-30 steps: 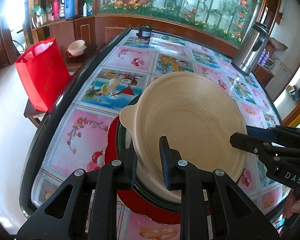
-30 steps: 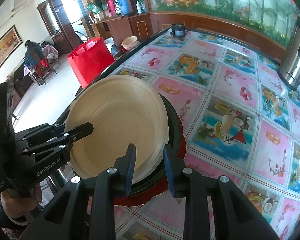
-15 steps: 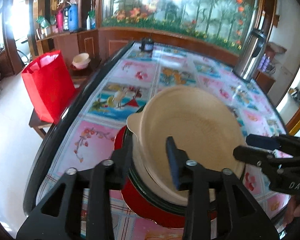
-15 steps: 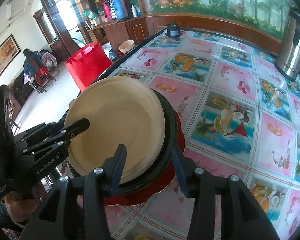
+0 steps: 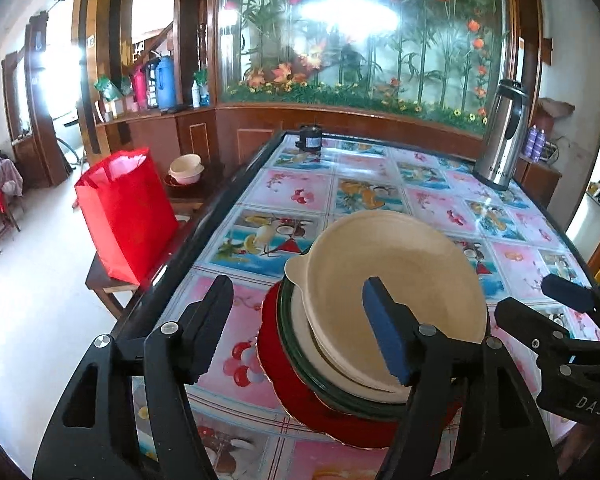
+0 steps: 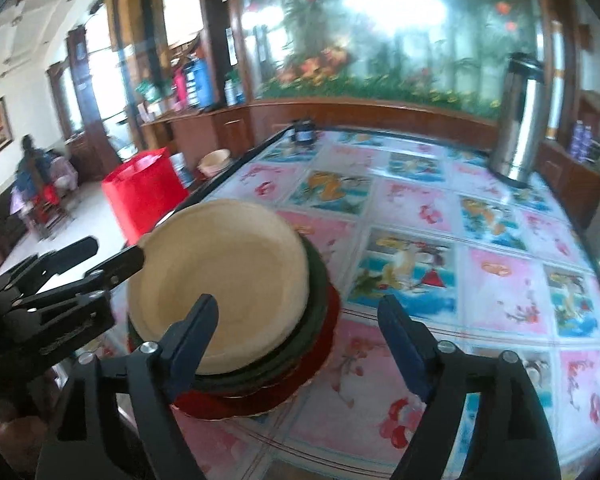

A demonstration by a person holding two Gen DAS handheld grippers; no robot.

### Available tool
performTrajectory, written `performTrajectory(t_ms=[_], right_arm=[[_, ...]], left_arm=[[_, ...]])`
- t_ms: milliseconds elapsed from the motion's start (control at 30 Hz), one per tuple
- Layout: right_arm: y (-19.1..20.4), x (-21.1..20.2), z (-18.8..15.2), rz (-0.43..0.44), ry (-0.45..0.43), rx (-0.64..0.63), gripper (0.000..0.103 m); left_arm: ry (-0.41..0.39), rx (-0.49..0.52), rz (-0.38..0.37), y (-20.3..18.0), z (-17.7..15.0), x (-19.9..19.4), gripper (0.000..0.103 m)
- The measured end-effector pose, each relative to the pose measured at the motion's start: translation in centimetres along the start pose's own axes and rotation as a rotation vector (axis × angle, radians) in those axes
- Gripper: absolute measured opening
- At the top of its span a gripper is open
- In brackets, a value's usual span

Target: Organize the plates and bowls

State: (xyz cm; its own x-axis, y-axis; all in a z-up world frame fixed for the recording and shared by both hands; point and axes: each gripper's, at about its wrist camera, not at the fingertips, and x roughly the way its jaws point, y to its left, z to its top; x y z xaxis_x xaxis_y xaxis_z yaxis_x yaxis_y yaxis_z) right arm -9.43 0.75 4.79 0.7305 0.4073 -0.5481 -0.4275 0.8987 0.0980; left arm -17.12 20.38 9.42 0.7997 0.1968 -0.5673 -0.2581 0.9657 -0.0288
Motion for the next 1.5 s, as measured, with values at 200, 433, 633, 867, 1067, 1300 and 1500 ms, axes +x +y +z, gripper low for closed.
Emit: performTrajectory(t_ms=[200,433,633,867,1067,1300,1500], right_arm=[[-0.3,-0.1,-0.9,-0.039,-0.024,0.018,0.084],[-0.3,-0.5,-1.5,-0.030,-0.036,0.040,0.084],[-0.1,-0.7,-1.8,-0.034,-0.046,0.047,0.084],[-0.2,-0.4,-2.0,-0.038,-0.031,0.049,0.084],[-0.5,-0.6,-2.1,-0.042,-0.028,0.058,0.084],[-0.3,-0.4,-2.3,-0.037,-0.022,0.053,0.084],[-0.1,-0.4,-2.4,-0.034,-0.017,0.048,0.084]], left_arm=[[-0.088,0.040,0.055,-0.8,-0.9,-1.5,0.081],[-0.080,0.048,0.005,-1.0,-1.1,-1.7,0.081],[-0.068,0.027,-0.024,-0.8,-1.2,-1.6,0.081],[-0.054,0.080,0.011,-1.7,-1.4,-1.4,0.081],[-0.056,0.086,-0.007,-1.8,-1.4,-1.5,0.081],[-0.069,0.079,-0.014,-1.5,-1.4,-1.7,0.081],[-0.068,0.078,-0.029,-1.2,-1.4,-1.7,0.081]])
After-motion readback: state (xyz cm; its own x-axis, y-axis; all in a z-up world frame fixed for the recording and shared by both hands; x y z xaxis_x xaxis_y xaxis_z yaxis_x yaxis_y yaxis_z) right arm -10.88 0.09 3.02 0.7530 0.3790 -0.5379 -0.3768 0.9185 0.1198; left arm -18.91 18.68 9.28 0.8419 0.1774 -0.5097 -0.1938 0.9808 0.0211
